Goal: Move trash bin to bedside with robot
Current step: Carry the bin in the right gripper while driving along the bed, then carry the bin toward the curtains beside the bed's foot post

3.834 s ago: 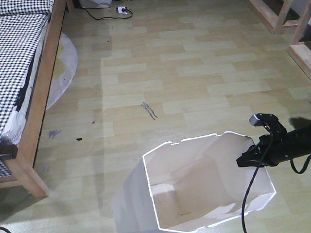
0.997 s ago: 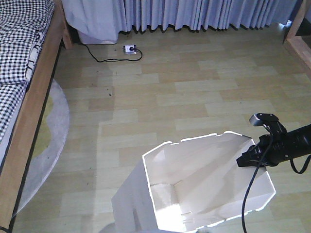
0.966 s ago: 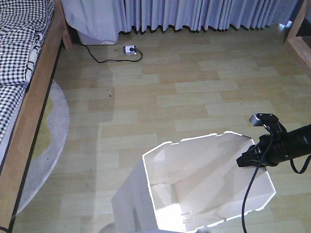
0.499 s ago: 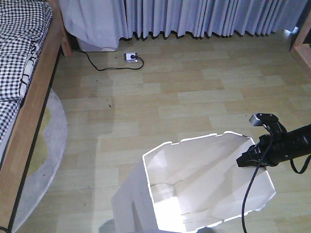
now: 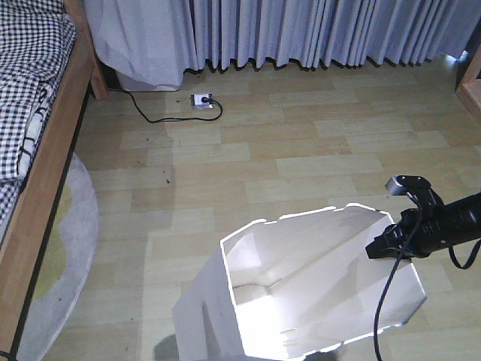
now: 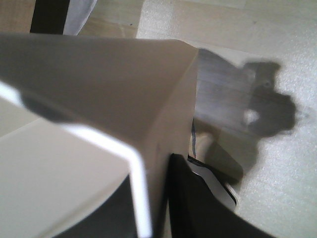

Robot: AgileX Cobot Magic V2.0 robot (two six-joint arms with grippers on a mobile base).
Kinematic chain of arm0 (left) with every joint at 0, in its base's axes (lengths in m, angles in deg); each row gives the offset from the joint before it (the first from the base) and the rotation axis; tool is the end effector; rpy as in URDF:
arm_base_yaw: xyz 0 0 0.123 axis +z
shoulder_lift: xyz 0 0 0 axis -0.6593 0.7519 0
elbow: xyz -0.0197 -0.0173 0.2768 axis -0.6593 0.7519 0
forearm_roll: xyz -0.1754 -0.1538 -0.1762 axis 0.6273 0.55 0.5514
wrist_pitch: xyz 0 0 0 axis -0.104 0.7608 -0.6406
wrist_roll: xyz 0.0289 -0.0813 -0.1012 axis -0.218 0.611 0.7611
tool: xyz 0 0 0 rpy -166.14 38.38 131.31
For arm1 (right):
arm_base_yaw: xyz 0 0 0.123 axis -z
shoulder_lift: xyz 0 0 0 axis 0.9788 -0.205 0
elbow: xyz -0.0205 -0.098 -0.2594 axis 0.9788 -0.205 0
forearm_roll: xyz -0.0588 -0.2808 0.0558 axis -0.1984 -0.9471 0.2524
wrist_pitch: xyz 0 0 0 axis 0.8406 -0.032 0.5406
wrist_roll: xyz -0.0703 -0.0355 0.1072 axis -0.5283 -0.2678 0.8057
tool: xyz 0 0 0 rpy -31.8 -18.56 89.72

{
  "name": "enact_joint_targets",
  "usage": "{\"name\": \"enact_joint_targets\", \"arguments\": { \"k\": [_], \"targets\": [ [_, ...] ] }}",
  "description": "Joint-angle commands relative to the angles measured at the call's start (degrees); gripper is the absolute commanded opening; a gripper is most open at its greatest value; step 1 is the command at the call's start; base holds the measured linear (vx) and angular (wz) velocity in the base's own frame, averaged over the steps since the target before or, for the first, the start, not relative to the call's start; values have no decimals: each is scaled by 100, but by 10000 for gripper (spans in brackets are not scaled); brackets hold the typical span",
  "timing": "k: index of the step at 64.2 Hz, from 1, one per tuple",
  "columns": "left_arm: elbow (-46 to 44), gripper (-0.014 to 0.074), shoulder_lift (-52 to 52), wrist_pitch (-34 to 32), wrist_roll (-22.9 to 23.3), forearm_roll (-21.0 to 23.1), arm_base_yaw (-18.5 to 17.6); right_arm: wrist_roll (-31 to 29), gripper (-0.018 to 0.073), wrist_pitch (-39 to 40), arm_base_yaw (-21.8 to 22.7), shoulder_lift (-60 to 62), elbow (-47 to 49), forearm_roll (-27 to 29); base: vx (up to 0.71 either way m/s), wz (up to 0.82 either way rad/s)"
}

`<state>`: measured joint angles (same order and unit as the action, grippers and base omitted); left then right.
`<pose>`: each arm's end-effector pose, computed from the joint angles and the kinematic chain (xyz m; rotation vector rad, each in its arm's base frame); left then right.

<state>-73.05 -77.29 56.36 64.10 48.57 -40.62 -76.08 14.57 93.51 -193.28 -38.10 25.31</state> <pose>0.1471 0.0019 0.1941 0.0115 1.5847 0.0320 0.3017 -0.0045 -0.0160 -0.4220 2.7583 0.7932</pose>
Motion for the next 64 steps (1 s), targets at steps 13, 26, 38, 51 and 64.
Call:
{"name": "enact_joint_targets", "arguments": {
  "k": [13,26,38,51,64],
  "targets": [
    [67,-6,-87,-428,79,54,-35,127,-4,-1235,20,342,85,564,21,0],
    [67,-6,-87,-428,79,54,-35,127,-4,-1214,20,342,85,561,21,1],
    [67,-6,-87,-428,79,54,-35,127,-4,-1214,20,342,85,561,22,1],
    [67,-6,-87,-428,79,54,-35,127,-4,-1214,20,342,85,561,23,0],
    [67,-6,-87,-428,79,54,-35,127,-4,-1214,20,342,85,561,23,-1]
  ]
}}
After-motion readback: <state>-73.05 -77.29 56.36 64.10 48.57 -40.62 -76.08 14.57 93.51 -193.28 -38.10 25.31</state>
